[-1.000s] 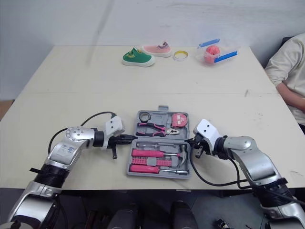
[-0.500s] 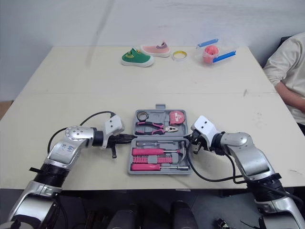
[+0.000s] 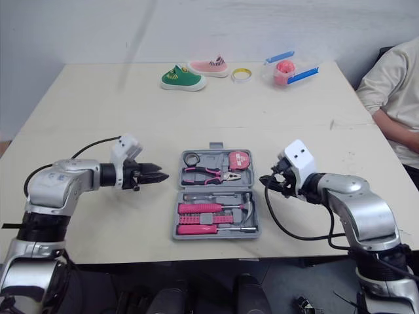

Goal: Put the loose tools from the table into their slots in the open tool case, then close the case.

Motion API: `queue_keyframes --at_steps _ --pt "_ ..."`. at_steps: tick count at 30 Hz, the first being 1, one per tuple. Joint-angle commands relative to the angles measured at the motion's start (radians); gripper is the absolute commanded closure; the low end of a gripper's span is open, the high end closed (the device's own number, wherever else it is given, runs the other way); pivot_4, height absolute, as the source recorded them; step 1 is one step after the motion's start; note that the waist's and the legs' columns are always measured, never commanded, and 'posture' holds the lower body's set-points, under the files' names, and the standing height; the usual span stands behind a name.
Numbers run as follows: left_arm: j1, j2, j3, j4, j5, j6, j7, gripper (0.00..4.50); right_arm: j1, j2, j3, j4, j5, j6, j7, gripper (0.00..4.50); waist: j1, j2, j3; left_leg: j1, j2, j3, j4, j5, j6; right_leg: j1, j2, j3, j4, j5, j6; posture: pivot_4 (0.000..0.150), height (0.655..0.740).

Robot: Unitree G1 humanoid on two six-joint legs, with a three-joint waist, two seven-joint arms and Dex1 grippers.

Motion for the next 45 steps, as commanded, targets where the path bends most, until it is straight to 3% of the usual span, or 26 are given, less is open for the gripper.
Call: queue_keyframes --at_steps 1,4,19,22,23,26,28,38,45 --pt "-0.016 -0.037 -0.004 0.002 -0.009 0.048 0.066 1.34 -0.068 0.123 -0.1 0.019 0.04 0.166 -0.121 1.74 -0.003 0.0 0.0 0.0 0.0 0.0 0.0 0.001 -0.001 -0.001 0.0 0.0 0.0 0.0 0.0 0.15 0.74" --pt "-0.009 -0.048 -0.038 -0.001 0.0 0.041 0.086 1.34 -0.11 0.232 -0.163 0.038 0.037 0.261 -0.212 1.74 -0.003 0.0 0.0 -0.001 0.0 0.002 -0.001 0.004 -0.007 -0.003 0.001 0.001 0.001 0.0 0.0 0.15 0.74" --pt "-0.027 -0.098 -0.013 0.053 -0.013 0.014 0.182 1.34 -0.132 0.248 -0.11 0.089 0.044 0.269 -0.255 1.74 -0.004 0.001 0.0 -0.004 -0.001 0.003 -0.002 0.005 -0.007 -0.008 0.001 0.003 0.004 0.0 0.0 0.15 0.74" --pt "-0.02 -0.093 -0.031 0.048 -0.009 0.004 0.176 2.08 -0.136 0.253 -0.101 0.106 0.04 0.251 -0.259 2.48 -0.004 0.001 0.0 -0.004 -0.001 0.003 -0.002 0.005 -0.007 -0.008 0.001 0.003 0.004 0.0 0.0 0.15 0.74" --pt "-0.014 -0.091 -0.041 0.043 -0.005 -0.005 0.173 2.63 -0.138 0.257 -0.098 0.111 0.039 0.245 -0.263 3.07 -0.004 0.001 0.0 -0.004 -0.001 0.004 -0.002 0.005 -0.007 -0.008 0.001 0.003 0.004 0.0 0.0 0.15 0.74" --pt "-0.006 -0.095 -0.058 0.038 0.003 -0.025 0.178 3.65 -0.144 0.269 -0.097 0.122 0.034 0.227 -0.276 4.27 -0.003 0.001 0.0 -0.003 -0.001 0.004 -0.002 0.005 -0.007 -0.008 0.001 0.003 0.005 0.0 0.0 0.15 0.74" --pt "-0.006 -0.1 -0.06 0.036 -0.001 -0.024 0.181 4.35 -0.146 0.274 -0.095 0.122 0.029 0.205 -0.286 4.5 -0.002 0.001 0.0 -0.003 -0.001 0.004 -0.002 0.005 -0.007 -0.008 0.0 0.004 0.006 0.0 0.0 0.15 0.74" --pt "-0.029 -0.135 -0.037 0.03 -0.025 -0.07 0.187 4.45 -0.167 0.313 -0.138 0.088 0.071 0.228 -0.304 4.5 -0.002 0.001 0.0 -0.002 -0.001 0.003 -0.002 0.005 -0.006 -0.008 0.0 0.004 0.007 0.0 0.0 0.15 0.74" --pt "-0.078 -0.167 -0.005 0.073 -0.012 -0.231 0.184 4.45 -0.161 0.336 -0.108 0.053 0.039 0.022 -0.306 4.5 -0.002 0.001 0.0 -0.009 -0.002 0.004 -0.001 0.007 -0.009 -0.016 0.0 0.003 0.009 0.0 0.0 0.15 0.74"
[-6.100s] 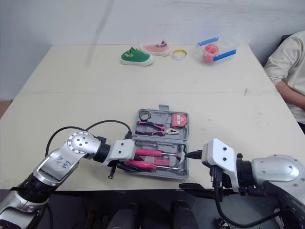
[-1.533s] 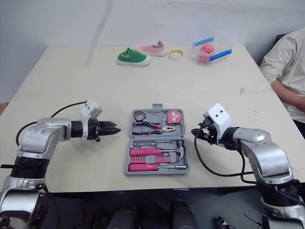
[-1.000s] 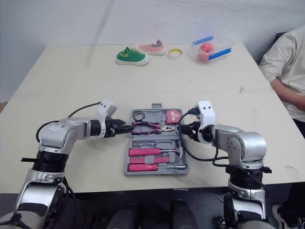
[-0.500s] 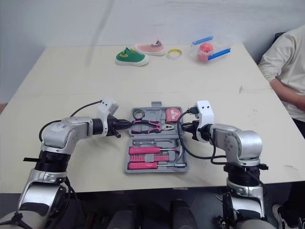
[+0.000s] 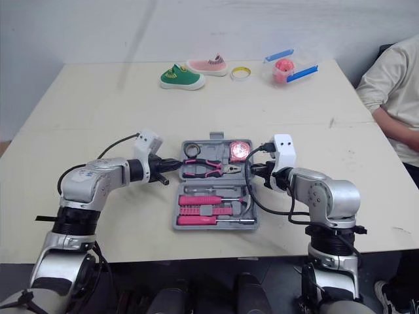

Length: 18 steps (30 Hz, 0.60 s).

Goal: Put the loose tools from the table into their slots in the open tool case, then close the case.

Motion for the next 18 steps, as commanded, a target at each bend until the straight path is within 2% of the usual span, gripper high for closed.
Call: queue_keyframes --at_steps 1,4,8,11,14,18 --pt "-0.041 -0.019 -0.007 -0.005 0.008 -0.159 -0.028 4.45 -0.024 0.033 0.031 -0.076 0.0 -0.16 0.0 4.5 0.0 0.0 0.0 -0.003 0.0 0.0 0.001 0.001 0.0 -0.002 0.0 0.0 0.001 0.0 0.0 0.15 0.74" --pt "-0.03 -0.015 -0.018 0.0 0.03 -0.311 -0.068 4.45 0.018 0.038 0.069 -0.089 -0.052 -0.29 -0.018 4.5 -0.002 0.0 0.0 -0.007 0.0 0.001 0.001 0.002 -0.001 -0.006 0.0 0.0 0.001 0.0 0.0 0.15 0.74" --pt "0.076 0.016 -0.087 -0.029 0.103 -0.512 -0.124 4.45 0.144 0.057 0.135 -0.119 -0.117 -0.422 -0.043 4.5 -0.002 0.0 0.0 -0.008 0.0 0.002 -0.001 0.002 -0.001 -0.008 0.0 0.0 -0.001 0.0 0.0 0.15 0.74" --pt "0.145 0.011 -0.096 -0.052 0.12 -0.579 -0.121 4.45 0.237 0.025 0.212 -0.119 -0.209 -0.588 -0.032 4.5 -0.001 0.0 0.0 -0.008 0.0 0.004 -0.001 0.001 0.0 -0.008 0.0 0.0 -0.002 0.0 0.0 0.15 0.74" --pt "0.209 0.0 -0.082 -0.085 0.132 -0.625 -0.09 4.45 0.333 -0.038 0.274 -0.076 -0.338 -0.861 -0.021 4.5 -0.001 0.0 0.0 -0.005 0.0 0.004 0.001 0.0 0.001 -0.004 0.0 0.001 -0.001 0.0 0.0 0.15 0.74" --pt "0.255 0.005 -0.07 -0.126 0.144 -0.665 -0.078 4.45 0.38 -0.058 0.259 -0.042 -0.356 -1.015 -0.004 4.5 0.0 0.0 0.0 -0.001 0.0 0.003 0.001 -0.003 0.007 0.001 0.0 0.001 -0.003 0.0 0.001 0.15 0.74"
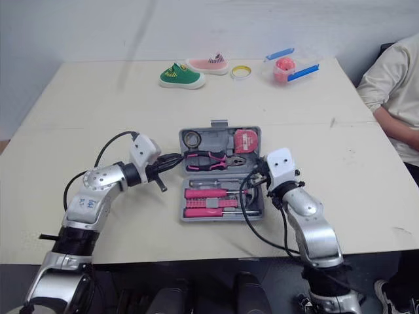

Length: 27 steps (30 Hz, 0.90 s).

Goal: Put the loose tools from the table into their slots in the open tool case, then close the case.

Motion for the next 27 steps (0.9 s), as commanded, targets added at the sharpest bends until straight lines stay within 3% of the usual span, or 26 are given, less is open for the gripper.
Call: queue_keyframes --at_steps 1,14,20,25,27 --pt "0.033 -0.003 -0.031 -0.054 0.012 -0.036 -0.012 4.45 0.012 0.003 -0.007 -0.012 0.001 -0.123 0.027 4.5 0.0 0.0 0.0 0.0 0.0 0.0 0.0 0.0 0.0 0.0 0.0 0.0 0.0 0.0 0.0 0.15 0.74" --pt "0.154 0.045 -0.01 -0.127 0.04 -0.18 -0.024 4.45 0.103 -0.075 -0.028 -0.083 0.024 -0.278 0.159 4.5 -0.001 0.0 0.0 0.001 0.001 0.0 -0.001 0.001 -0.003 0.0 0.0 0.0 0.001 0.0 0.0 0.15 0.74" --pt "0.228 0.09 -0.021 -0.146 0.085 -0.271 -0.037 4.45 0.174 -0.169 0.01 -0.044 -0.089 -0.505 0.204 4.5 -0.002 0.0 0.0 0.005 0.001 0.001 -0.003 0.0 0.0 0.003 0.0 0.001 -0.001 0.0 0.0 0.15 0.74" --pt "0.292 0.102 0.032 -0.225 0.046 -0.201 0.003 4.45 0.235 -0.24 -0.005 0.007 -0.124 -0.69 0.232 4.5 -0.003 0.0 0.0 0.016 0.002 0.004 -0.006 -0.001 0.0 0.013 0.001 0.003 -0.007 0.0 -0.001 0.15 0.74" --pt "0.331 0.124 0.059 -0.297 -0.007 -0.137 -0.02 4.5 0.257 -0.259 -0.023 -0.012 -0.11 -0.739 0.243 3.79 -0.006 0.0 0.0 0.017 0.003 0.003 -0.005 -0.001 0.0 0.014 0.001 0.003 -0.007 -0.001 -0.001 0.15 0.74"
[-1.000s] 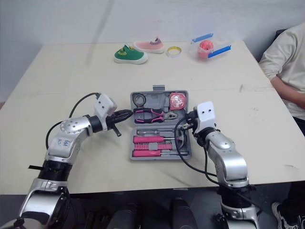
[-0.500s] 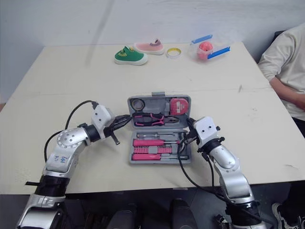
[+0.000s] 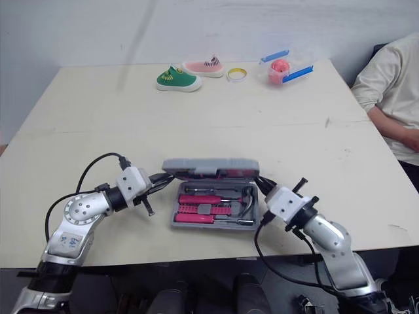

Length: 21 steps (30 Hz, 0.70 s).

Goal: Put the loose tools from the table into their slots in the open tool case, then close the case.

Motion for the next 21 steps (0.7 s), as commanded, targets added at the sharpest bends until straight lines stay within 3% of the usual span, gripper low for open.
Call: queue_keyframes --at_steps 1,3,6,8,10,11,12,16,19,21 --pt "0.07 0.054 0.051 -0.132 -0.094 0.121 -0.05 4.19 0.038 -0.048 -0.017 -0.097 0.042 -0.123 0.062 3.45 -0.002 0.0 0.0 0.001 0.0 0.0 0.0 0.0 0.0 0.0 0.0 0.001 0.0 0.0 0.0 0.15 0.74" --pt "0.16 0.146 0.138 -0.256 -0.219 0.241 -0.137 3.56 0.101 -0.115 -0.083 -0.255 0.11 -0.084 0.119 2.52 -0.006 0.002 0.002 0.0 0.001 0.0 0.0 0.0 -0.001 -0.001 0.001 0.001 0.001 0.0 0.0 0.15 0.74" --pt "0.363 0.354 0.467 -0.347 -0.523 0.583 -0.339 2.33 0.344 -0.318 -0.298 -0.553 0.505 0.298 0.279 1.08 -0.003 0.003 0.007 -0.002 0.004 -0.002 -0.001 -0.002 -0.002 -0.002 0.001 -0.001 0.003 -0.001 -0.002 0.15 0.74" --pt "0.459 0.459 0.638 -0.311 -0.649 0.72 -0.49 2.33 0.476 -0.388 -0.44 -0.64 0.721 0.45 0.336 1.08 0.002 0.0 0.008 -0.003 0.005 -0.007 0.001 -0.002 -0.003 0.001 0.001 -0.006 0.0 -0.003 -0.005 0.15 0.74" --pt "0.47 0.505 0.668 -0.275 -0.636 0.704 -0.522 2.33 0.531 -0.42 -0.514 -0.662 0.87 0.57 0.314 1.08 0.008 -0.001 0.009 0.005 0.006 -0.012 0.0 -0.002 -0.004 0.011 0.002 -0.011 -0.006 -0.003 -0.006 0.15 0.74" --pt "0.415 0.511 0.631 -0.246 -0.615 0.69 -0.485 2.33 0.527 -0.421 -0.517 -0.664 0.911 0.601 0.306 1.08 0.015 0.002 0.008 0.013 0.006 -0.014 -0.001 -0.004 -0.005 0.022 0.001 -0.014 -0.011 -0.004 -0.008 0.15 0.74" --pt "0.326 0.508 0.568 -0.203 -0.584 0.674 -0.435 2.33 0.535 -0.44 -0.513 -0.663 0.978 0.671 0.288 1.08 0.025 0.003 0.007 0.015 0.006 -0.014 -0.001 -0.007 -0.006 0.027 -0.001 -0.014 -0.014 -0.013 -0.024 0.15 0.74" --pt "0.031 0.438 0.351 -0.086 -0.49 0.601 -0.345 2.33 0.491 -0.455 -0.452 -0.67 0.999 0.771 0.265 1.08 0.054 0.003 0.006 0.01 0.007 -0.008 0.0 -0.004 -0.003 0.022 -0.005 -0.014 -0.014 -0.011 -0.022 0.15 0.74" --pt "-0.103 0.385 0.224 -0.008 -0.414 0.557 -0.318 3.15 0.465 -0.474 -0.386 -0.673 0.924 0.805 0.282 1.9 0.051 0.003 0.006 0.006 0.007 -0.007 -0.001 -0.007 -0.001 0.019 -0.005 -0.015 -0.015 -0.002 -0.007 0.15 0.74" --pt "-0.171 0.348 0.155 0.025 -0.38 0.542 -0.309 4.13 0.452 -0.477 -0.342 -0.678 0.878 0.81 0.295 3.0 0.046 0.002 0.006 0.001 0.008 -0.007 0.0 -0.008 -0.002 0.014 -0.003 -0.015 -0.016 -0.003 -0.007 0.15 0.74"
